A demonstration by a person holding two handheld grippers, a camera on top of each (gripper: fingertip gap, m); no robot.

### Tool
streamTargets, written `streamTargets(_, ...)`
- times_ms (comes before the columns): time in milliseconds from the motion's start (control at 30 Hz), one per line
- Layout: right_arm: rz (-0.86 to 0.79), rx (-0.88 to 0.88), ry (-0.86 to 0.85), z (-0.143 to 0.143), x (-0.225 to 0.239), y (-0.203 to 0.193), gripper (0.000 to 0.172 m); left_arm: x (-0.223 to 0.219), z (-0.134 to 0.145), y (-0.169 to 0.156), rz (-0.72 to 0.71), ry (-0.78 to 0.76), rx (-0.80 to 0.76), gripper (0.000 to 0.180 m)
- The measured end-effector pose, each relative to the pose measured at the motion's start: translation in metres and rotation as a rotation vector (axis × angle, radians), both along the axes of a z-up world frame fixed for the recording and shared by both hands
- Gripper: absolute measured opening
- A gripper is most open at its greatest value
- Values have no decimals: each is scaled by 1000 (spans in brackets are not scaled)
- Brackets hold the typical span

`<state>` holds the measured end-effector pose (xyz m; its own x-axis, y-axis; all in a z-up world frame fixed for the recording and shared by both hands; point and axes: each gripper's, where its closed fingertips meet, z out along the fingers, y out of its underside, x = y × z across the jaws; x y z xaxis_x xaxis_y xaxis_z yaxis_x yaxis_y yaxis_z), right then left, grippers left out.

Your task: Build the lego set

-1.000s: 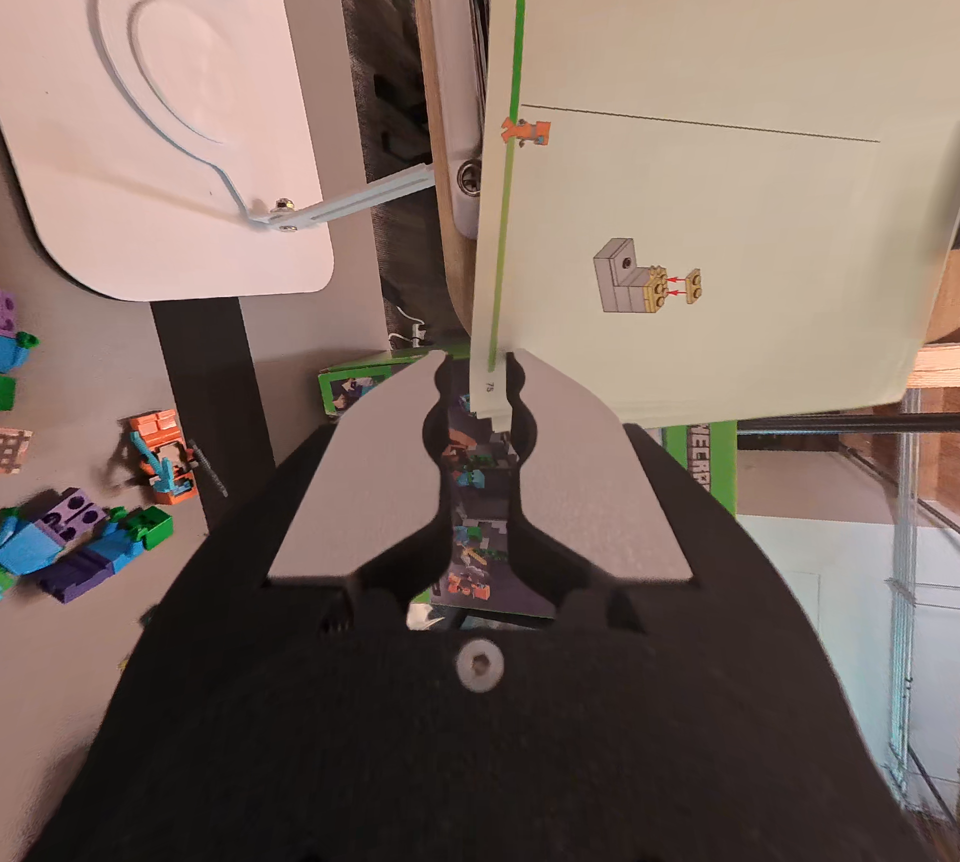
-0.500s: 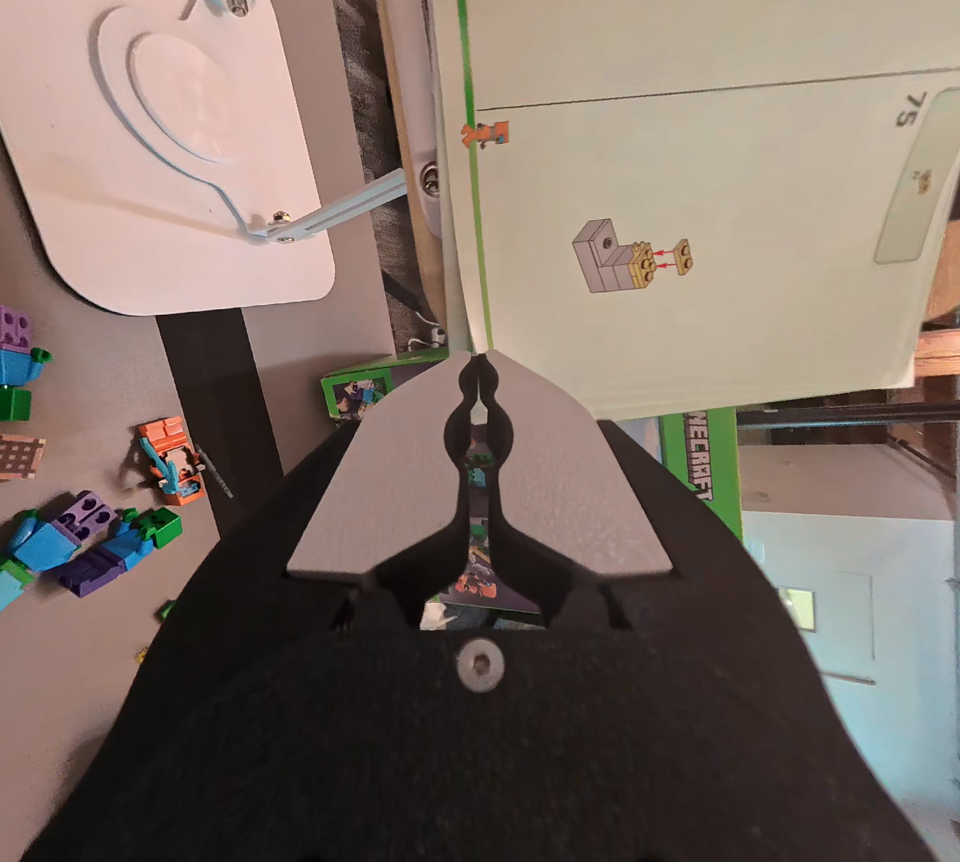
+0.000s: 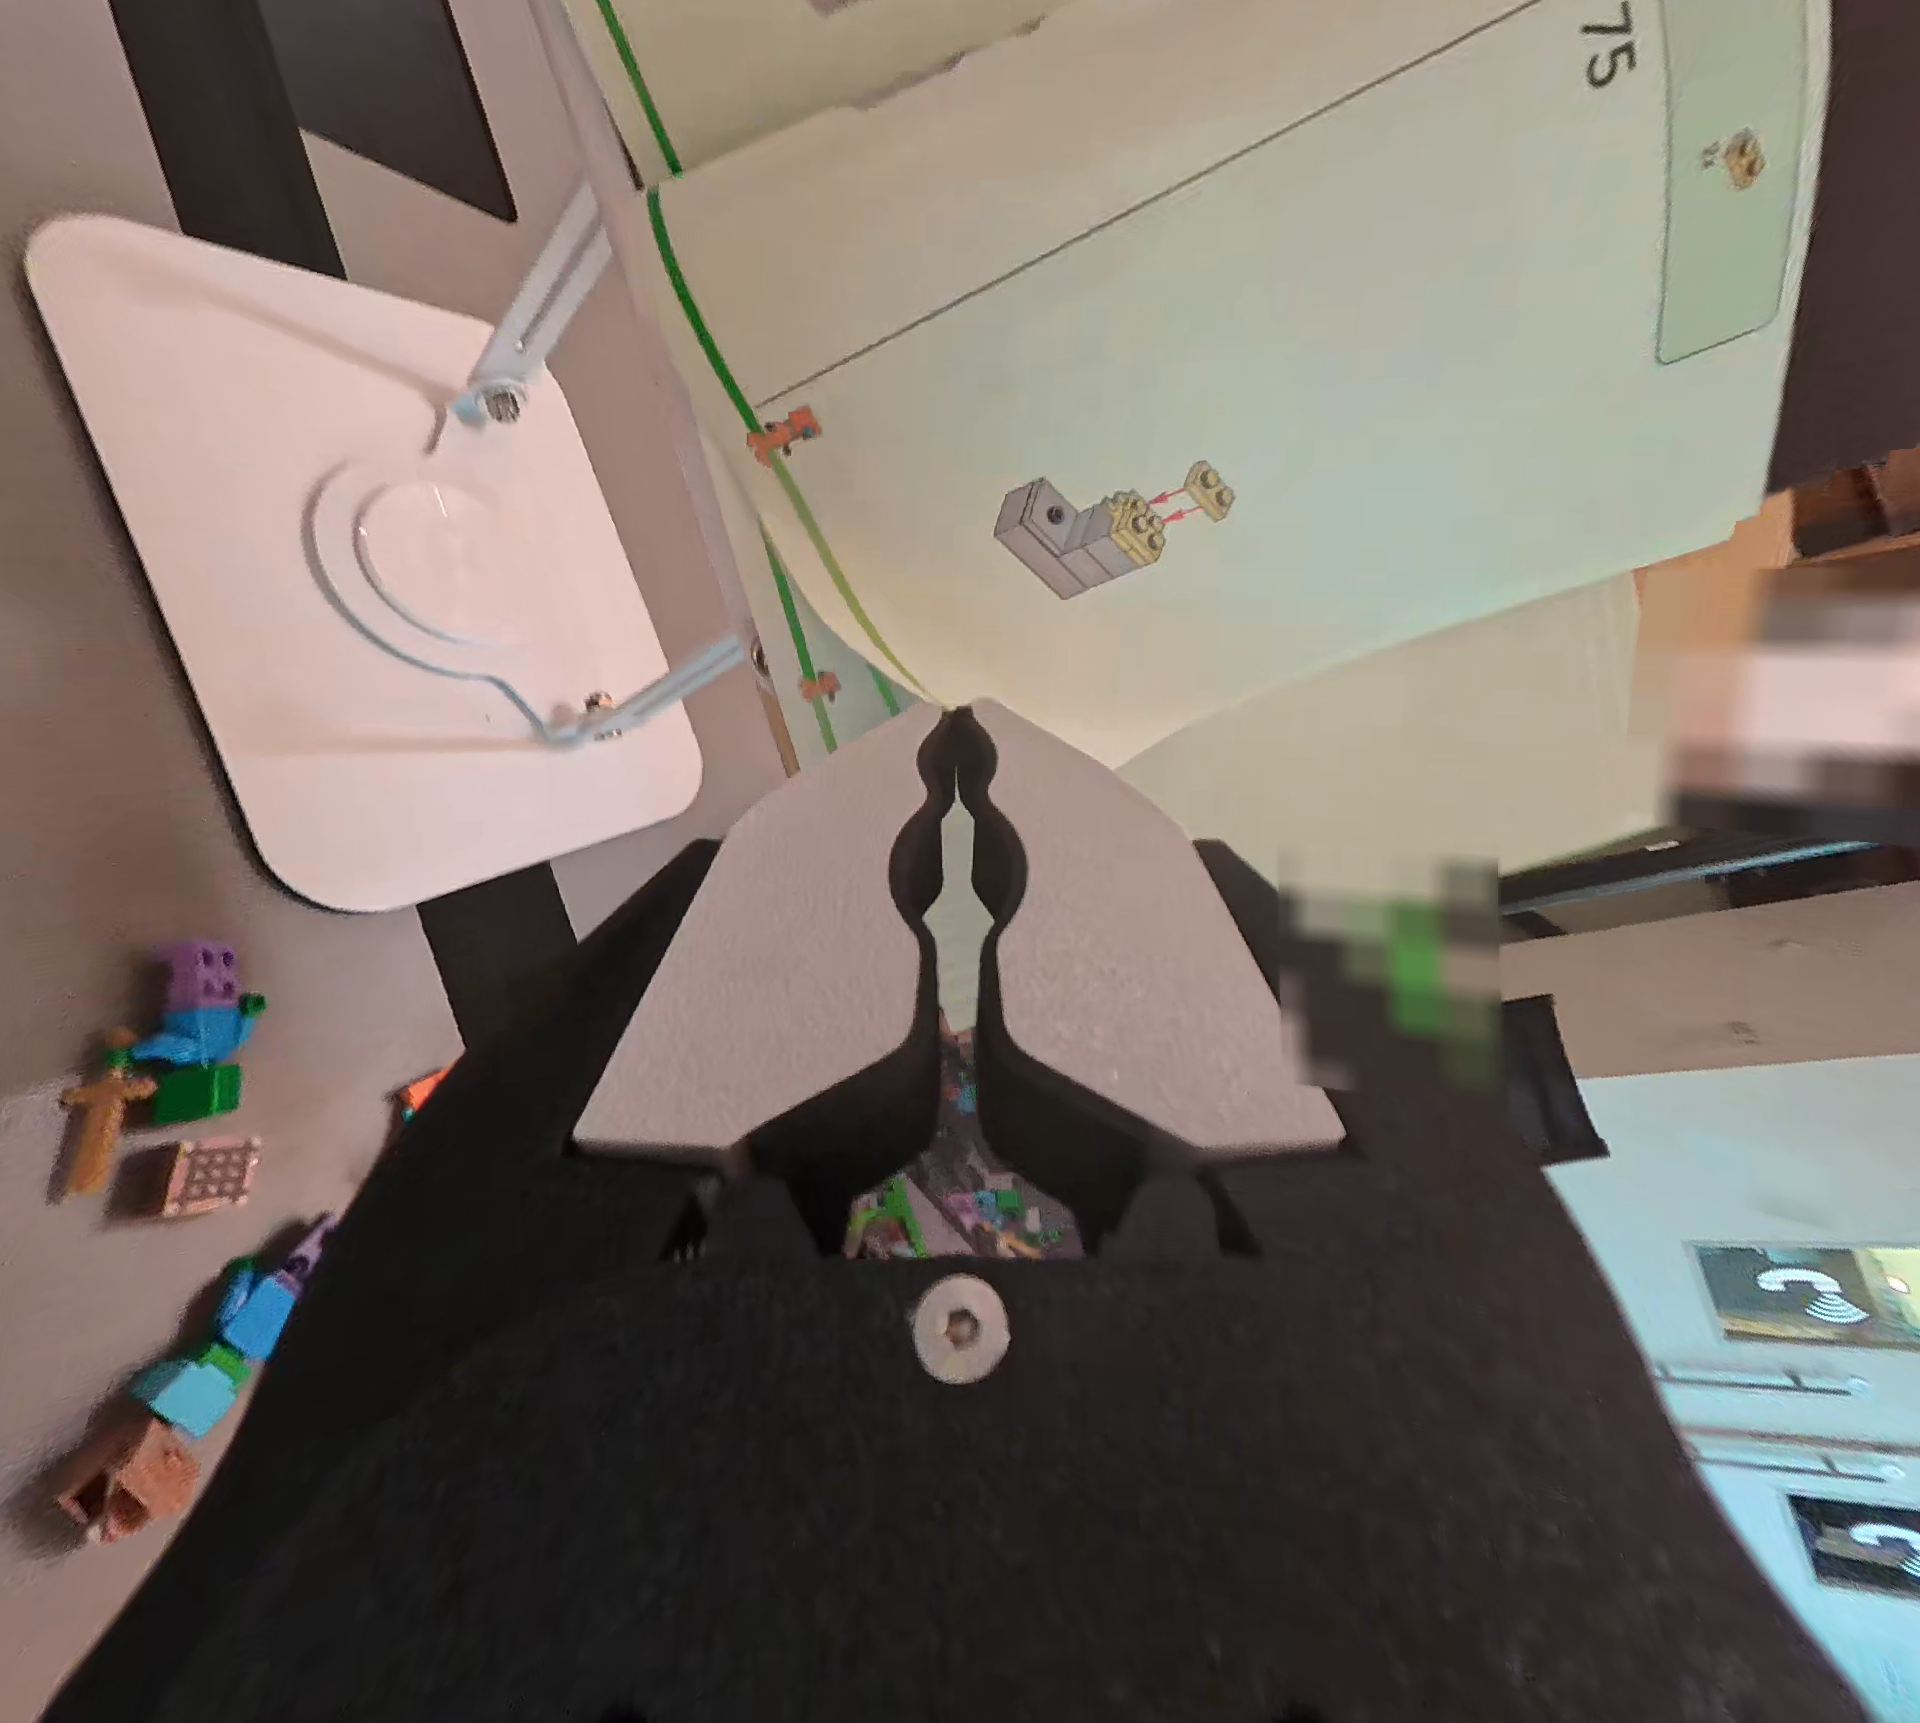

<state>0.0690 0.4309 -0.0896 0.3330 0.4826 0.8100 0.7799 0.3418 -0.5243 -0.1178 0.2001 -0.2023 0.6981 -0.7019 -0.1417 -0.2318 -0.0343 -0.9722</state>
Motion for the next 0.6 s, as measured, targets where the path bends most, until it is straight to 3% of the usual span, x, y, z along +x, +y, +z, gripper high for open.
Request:
streamTargets(467,104,34,45,31,-47,-28,0,-1,5,-2,-7,-7,13,0)
streamTargets(600,98,51,11,25,-40,-29,0,-2,9,-3,-8,-10,23,0)
